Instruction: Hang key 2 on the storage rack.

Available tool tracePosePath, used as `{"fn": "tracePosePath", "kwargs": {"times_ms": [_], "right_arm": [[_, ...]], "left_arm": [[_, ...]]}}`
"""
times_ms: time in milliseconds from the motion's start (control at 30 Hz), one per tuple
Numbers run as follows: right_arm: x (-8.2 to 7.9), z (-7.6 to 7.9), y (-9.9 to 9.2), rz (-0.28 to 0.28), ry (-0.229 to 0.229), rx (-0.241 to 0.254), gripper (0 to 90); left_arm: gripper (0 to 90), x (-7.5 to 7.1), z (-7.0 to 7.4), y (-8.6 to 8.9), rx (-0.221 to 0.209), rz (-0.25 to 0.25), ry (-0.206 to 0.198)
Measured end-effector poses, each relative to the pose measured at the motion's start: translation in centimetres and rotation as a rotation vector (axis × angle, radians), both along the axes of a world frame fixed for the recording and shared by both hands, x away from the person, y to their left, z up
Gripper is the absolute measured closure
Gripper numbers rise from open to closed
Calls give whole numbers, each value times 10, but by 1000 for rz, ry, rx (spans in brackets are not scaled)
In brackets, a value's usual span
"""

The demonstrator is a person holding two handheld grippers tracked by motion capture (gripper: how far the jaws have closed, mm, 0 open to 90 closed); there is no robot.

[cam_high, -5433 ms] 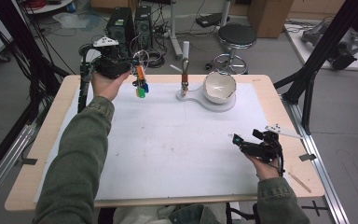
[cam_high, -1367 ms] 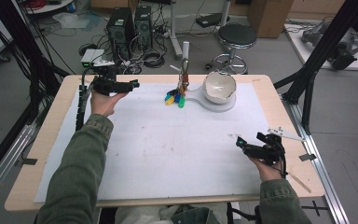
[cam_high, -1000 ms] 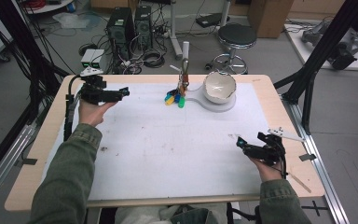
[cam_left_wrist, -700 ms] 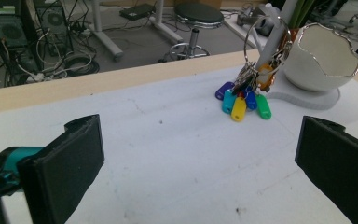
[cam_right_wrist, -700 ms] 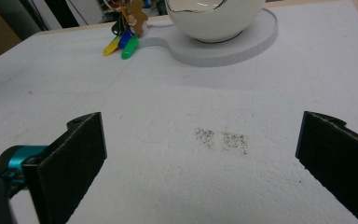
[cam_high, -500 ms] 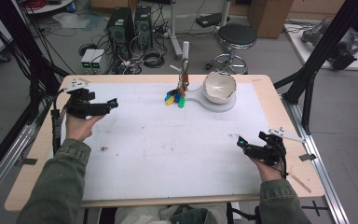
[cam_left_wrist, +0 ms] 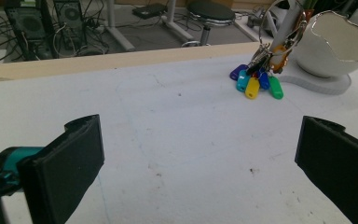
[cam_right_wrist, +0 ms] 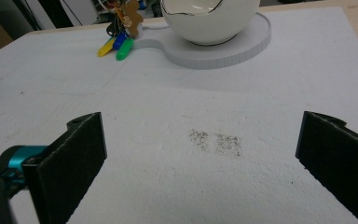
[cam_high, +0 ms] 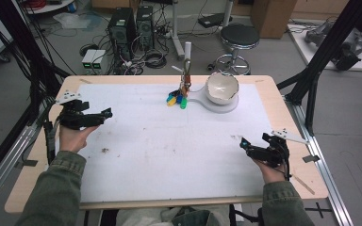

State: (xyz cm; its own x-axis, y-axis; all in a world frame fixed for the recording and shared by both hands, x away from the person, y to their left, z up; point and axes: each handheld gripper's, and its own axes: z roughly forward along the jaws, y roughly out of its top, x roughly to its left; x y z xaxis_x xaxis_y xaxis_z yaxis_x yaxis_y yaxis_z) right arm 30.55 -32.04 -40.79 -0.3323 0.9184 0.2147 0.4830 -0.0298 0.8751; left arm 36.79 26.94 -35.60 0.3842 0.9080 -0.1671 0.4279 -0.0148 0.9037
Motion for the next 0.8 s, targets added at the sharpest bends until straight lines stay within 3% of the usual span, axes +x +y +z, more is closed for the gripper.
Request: {"fn": "tracePosePath", "kwargs": {"times_ms": [433,800], "right_arm": [[0,-1,-2,-9,-4,-5,7],[-3,0,-2,-17,-12,-8,7]], "left_arm": [[16,-18,-9,13,3,61,-26],[16,-37,-15,16,14,78,-43]]}}
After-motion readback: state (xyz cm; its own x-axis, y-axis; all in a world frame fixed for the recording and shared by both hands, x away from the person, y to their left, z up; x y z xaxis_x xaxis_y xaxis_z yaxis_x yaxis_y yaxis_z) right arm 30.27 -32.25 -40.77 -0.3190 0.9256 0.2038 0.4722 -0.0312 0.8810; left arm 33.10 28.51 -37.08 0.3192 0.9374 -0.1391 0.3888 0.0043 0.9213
